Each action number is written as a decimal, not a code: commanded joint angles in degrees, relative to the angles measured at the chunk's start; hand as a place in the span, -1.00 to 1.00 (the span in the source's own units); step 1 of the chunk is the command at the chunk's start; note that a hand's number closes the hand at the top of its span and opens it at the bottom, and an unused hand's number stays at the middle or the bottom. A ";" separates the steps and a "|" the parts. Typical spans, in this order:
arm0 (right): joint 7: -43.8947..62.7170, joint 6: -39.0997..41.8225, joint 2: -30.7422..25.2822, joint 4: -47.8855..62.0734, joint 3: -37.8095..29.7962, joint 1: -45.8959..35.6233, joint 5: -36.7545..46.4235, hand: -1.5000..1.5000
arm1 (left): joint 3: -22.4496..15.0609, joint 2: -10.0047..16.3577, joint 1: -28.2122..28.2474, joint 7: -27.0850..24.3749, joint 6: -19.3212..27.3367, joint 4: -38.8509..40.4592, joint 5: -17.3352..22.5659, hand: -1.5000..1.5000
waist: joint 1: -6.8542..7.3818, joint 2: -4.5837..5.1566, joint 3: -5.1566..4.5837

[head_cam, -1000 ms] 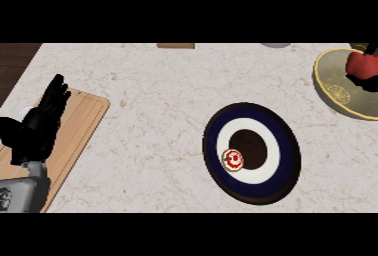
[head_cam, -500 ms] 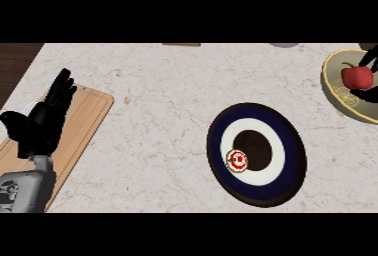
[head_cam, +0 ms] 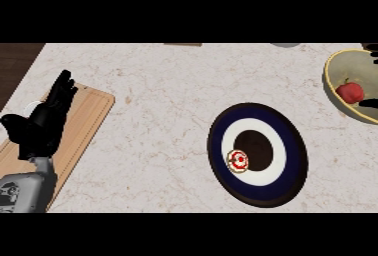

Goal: Pick the bell pepper from the plate and place it in the bowl

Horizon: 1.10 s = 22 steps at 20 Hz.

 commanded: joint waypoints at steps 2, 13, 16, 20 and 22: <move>-2.12 6.46 -1.60 4.17 -11.93 -1.72 -11.94 -1.00 | 0.52 0.13 0.61 -0.77 0.21 0.29 -0.12 0.00 | -0.64 0.11 0.15; 0.32 24.27 -14.91 7.30 -16.96 4.23 -16.98 -1.00 | 0.58 0.18 0.72 -0.63 -0.33 -0.11 0.22 0.00 | -0.76 0.66 0.34; 0.82 26.96 -16.08 7.43 -17.76 6.35 -17.91 -1.00 | 1.13 0.55 0.54 -0.40 -0.14 -0.60 0.31 0.00 | -0.85 0.57 0.44; 2.39 33.34 -17.27 8.18 -19.68 8.13 -20.14 -1.00 | 1.31 0.37 1.77 -0.90 -0.37 -0.54 0.63 0.00 | -1.39 0.22 0.50; 1.96 33.66 -17.11 6.50 -20.14 7.73 -20.74 -1.00 | 1.03 -0.05 1.07 -0.58 -0.11 -0.34 0.55 0.00 | -1.32 0.42 0.62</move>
